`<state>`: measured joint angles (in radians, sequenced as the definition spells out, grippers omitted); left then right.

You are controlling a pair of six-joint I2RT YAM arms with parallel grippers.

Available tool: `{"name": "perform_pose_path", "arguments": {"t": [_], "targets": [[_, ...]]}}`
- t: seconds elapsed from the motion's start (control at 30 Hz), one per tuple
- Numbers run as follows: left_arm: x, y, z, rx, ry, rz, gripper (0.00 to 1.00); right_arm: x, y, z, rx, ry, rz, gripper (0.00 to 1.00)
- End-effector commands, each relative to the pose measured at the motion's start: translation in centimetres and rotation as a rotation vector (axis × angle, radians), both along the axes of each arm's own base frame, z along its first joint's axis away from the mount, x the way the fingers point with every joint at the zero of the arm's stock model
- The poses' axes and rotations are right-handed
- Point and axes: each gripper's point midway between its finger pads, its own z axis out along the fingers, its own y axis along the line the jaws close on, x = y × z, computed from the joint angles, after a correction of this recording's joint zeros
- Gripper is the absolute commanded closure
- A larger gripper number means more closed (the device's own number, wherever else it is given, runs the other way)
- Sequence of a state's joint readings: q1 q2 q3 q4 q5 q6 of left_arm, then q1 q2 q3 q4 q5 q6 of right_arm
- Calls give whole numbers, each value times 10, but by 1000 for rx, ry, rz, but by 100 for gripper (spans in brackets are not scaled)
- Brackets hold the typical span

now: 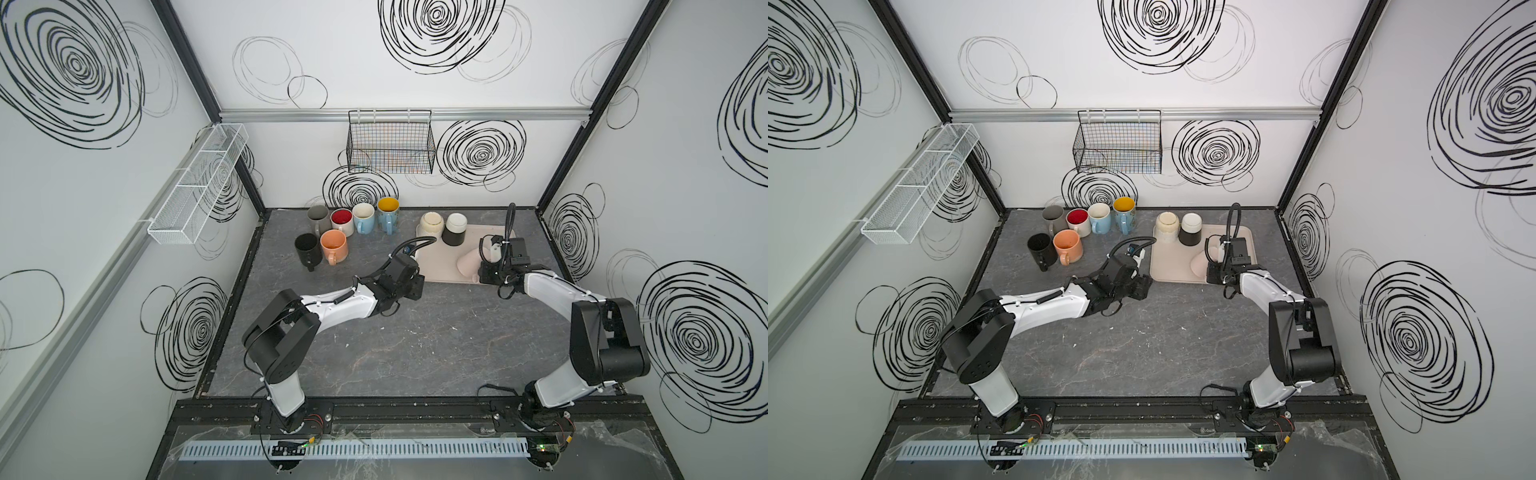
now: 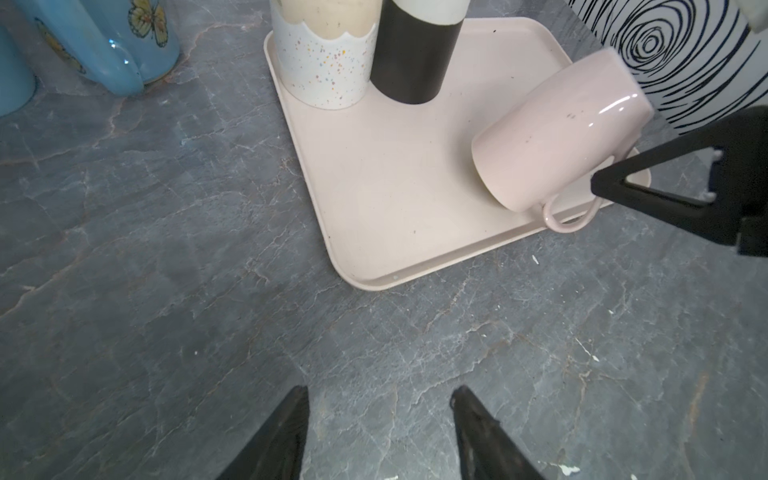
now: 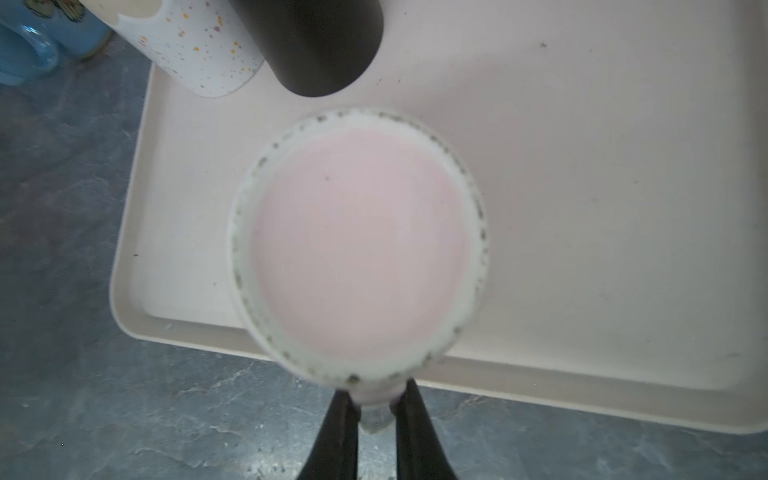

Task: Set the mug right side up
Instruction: 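Grasp the pink mug handle with the right gripper and lift it toward the left gripper, then close the left gripper on the pink mug held by the right gripper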

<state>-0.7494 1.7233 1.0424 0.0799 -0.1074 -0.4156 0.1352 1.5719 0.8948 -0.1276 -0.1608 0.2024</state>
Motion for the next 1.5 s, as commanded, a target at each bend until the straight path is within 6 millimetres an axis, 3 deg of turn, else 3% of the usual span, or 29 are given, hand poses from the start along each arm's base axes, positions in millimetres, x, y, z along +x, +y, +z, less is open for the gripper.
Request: {"name": "perform_pose_path", "arguments": {"t": [0.0,0.13,0.27,0.5,0.93,1.13,1.47], "targets": [[2,-1,34,-155,-59,29,40,12,25,40,182,-132,21,100],[-3,7,44,-224,-85,49,38,7,44,59,289,-188,97,100],[-8,15,58,-292,-138,59,34,4,50,77,337,-219,116,100],[-14,11,87,-464,-189,0,30,-8,70,119,487,-294,175,100],[-28,18,151,-814,-267,-119,27,-55,149,208,751,-405,492,100],[-28,20,160,-900,-253,-136,27,-69,171,227,814,-422,560,100],[-19,20,143,-961,-176,-93,29,-75,178,236,864,-434,564,100]]}}
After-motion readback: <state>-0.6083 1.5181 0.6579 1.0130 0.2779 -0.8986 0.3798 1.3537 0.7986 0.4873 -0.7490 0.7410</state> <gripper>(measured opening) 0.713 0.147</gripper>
